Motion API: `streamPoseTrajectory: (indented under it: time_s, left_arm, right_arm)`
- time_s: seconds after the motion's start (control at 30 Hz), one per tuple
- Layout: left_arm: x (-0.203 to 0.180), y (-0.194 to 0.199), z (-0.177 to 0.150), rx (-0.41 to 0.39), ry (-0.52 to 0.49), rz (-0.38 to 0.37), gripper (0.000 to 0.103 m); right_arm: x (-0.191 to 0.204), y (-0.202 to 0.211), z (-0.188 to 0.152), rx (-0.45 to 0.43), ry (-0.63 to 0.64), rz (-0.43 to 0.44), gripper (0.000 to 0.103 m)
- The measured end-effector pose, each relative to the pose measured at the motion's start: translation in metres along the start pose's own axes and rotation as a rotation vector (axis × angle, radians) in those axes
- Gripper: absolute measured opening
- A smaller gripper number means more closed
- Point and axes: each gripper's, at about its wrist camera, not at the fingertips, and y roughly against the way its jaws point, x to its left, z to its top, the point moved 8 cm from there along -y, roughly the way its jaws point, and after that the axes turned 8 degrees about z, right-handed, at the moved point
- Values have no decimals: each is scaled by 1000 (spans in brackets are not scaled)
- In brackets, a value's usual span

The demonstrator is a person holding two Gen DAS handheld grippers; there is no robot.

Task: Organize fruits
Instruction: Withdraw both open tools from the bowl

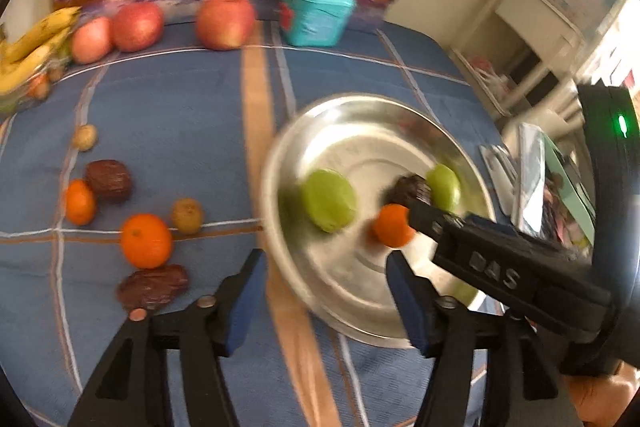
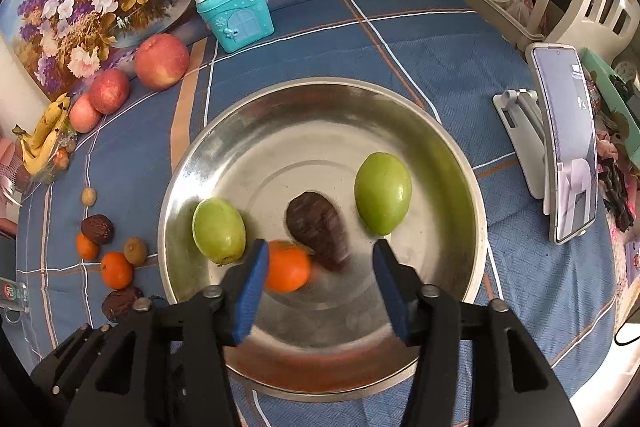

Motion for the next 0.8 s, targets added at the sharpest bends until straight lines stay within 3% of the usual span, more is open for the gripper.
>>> streamPoseTrajectory:
  time_s: [0.07,0.17,0.43,0.53,0.63,0.8]
  left_arm:
    - [16,0,2,-5,26,57,74]
    - [40,1,7,-11,78,116,77]
    - [123,18,18,-68,250,301,102]
    - [153,27,20,-97,304,371,103]
    - [175,35,18,-118,343,425,103]
    - [192,42,15,-129,362,447,103]
  right_arm:
    - [1,0,-1,3,1,-2,58]
    - [2,-1,-3,8,4,-2,74]
    - [6,-1,-3,11,29,-16,75]
    - [10,-2,-2,15,47,-18,84]
    - [18,-3,-4,11,70,-13,84]
    - [37,-3,-6,-5,115,25,86]
